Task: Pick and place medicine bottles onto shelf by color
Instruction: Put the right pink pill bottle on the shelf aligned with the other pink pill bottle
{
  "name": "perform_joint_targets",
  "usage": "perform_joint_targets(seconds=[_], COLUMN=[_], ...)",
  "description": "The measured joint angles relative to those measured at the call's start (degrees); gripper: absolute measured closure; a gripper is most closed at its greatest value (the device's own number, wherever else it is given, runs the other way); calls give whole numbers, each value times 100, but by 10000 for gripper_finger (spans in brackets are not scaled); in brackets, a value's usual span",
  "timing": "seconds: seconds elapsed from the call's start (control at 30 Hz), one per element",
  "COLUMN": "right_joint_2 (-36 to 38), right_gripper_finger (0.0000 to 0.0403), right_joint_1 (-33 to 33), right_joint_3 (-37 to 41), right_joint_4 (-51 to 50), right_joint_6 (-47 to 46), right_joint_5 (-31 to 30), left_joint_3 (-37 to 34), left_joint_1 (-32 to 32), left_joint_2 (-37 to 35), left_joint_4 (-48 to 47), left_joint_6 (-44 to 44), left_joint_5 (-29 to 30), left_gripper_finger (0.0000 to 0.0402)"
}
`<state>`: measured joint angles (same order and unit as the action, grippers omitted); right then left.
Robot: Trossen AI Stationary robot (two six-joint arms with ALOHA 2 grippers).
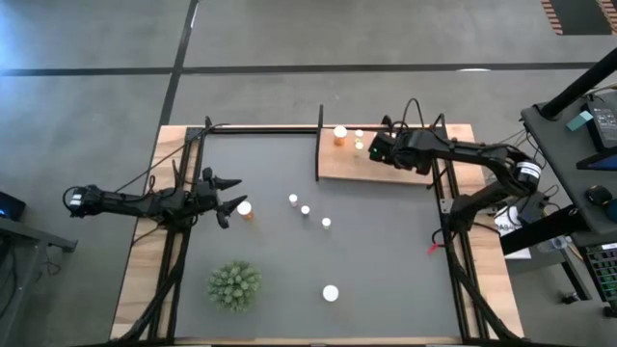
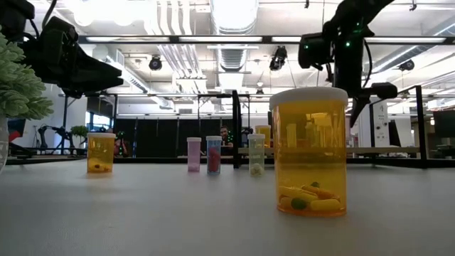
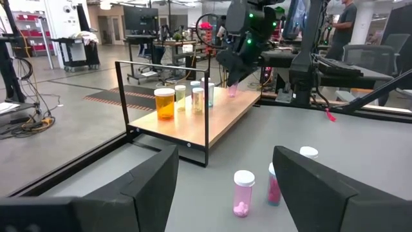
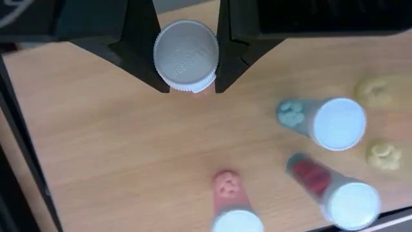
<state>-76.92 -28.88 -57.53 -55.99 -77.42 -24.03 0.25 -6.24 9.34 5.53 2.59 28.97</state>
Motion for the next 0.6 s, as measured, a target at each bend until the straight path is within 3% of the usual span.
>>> perform_joint_targets(seconds=[0.6], right_joint_2=[-268], right_gripper_finger=[302], right_joint_1=[-313], right_joint_3=[-7], right_joint_4=[453], right_joint_6=[573], right_joint_5=[0], left_joint_3=[0], left_joint_1=[0], left_joint_2=[0], left_joint_4=[1], left_joint_6=[0], left_joint_5=[0], left_gripper_finger=[164])
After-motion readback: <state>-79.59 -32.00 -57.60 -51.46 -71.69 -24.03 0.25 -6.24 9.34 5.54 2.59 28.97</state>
